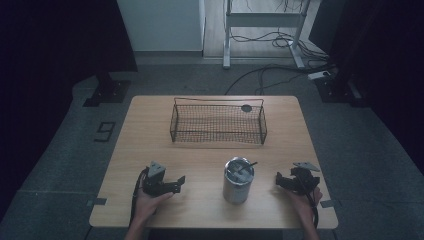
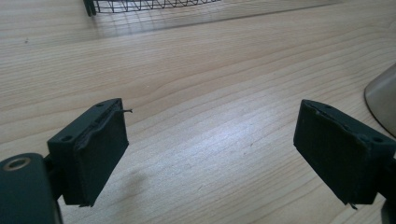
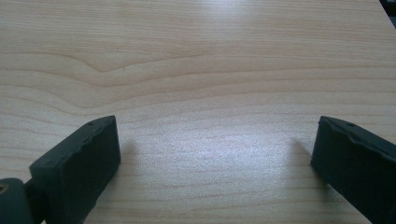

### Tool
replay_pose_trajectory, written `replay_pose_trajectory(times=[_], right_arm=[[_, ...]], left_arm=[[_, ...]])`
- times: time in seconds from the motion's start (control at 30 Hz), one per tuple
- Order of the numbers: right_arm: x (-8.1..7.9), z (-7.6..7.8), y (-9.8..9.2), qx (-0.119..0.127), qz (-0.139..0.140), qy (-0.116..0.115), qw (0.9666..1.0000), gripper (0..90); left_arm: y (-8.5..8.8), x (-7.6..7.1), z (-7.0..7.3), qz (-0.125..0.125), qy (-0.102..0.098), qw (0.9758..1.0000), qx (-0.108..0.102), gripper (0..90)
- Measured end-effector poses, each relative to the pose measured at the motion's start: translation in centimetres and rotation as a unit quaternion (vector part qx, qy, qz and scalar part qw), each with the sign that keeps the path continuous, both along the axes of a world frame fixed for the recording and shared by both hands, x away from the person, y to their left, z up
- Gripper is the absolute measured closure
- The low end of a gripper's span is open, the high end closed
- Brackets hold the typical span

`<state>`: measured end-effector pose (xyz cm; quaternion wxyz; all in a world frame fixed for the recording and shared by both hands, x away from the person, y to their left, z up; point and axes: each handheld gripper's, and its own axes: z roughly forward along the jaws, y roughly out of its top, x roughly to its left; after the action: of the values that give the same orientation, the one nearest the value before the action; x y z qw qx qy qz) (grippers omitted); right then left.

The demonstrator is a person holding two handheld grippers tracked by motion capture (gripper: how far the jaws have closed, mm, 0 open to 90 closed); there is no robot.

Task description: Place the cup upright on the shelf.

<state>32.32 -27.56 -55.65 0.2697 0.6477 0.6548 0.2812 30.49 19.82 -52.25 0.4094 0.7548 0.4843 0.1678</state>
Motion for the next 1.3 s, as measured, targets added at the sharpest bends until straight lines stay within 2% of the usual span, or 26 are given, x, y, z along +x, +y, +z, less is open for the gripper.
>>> replay_pose_trajectory(times=[0.23, 0.5, 0.73, 0.97, 1.3], right_arm=[[-0.1, 0.0, 0.0, -0.001, 0.011, -0.005, 0.9999, 4.7], [-0.1, 0.0, 0.0, -0.001, 0.012, -0.006, 0.9999, 4.7], [-0.1, 0.0, 0.0, -0.001, 0.012, -0.006, 0.9999, 4.7], [-0.1, 0.0, 0.0, -0.001, 0.012, -0.006, 0.9999, 4.7], [-0.1, 0.0, 0.0, 0.000, 0.011, -0.005, 0.9999, 4.8]], left_arm=[[0.0, -0.1, 0.2, 0.000, -0.004, 1.0000, -0.006, 9.9], [0.0, -0.2, 0.4, 0.000, -0.012, 0.9999, -0.009, 9.9], [0.3, -0.5, 0.8, -0.006, -0.013, 0.9997, -0.022, 9.9], [0.3, -1.0, 1.7, -0.018, -0.021, 0.9988, -0.039, 9.8], [-0.1, -1.8, 3.0, -0.034, -0.040, 0.9977, -0.044, 8.9]])
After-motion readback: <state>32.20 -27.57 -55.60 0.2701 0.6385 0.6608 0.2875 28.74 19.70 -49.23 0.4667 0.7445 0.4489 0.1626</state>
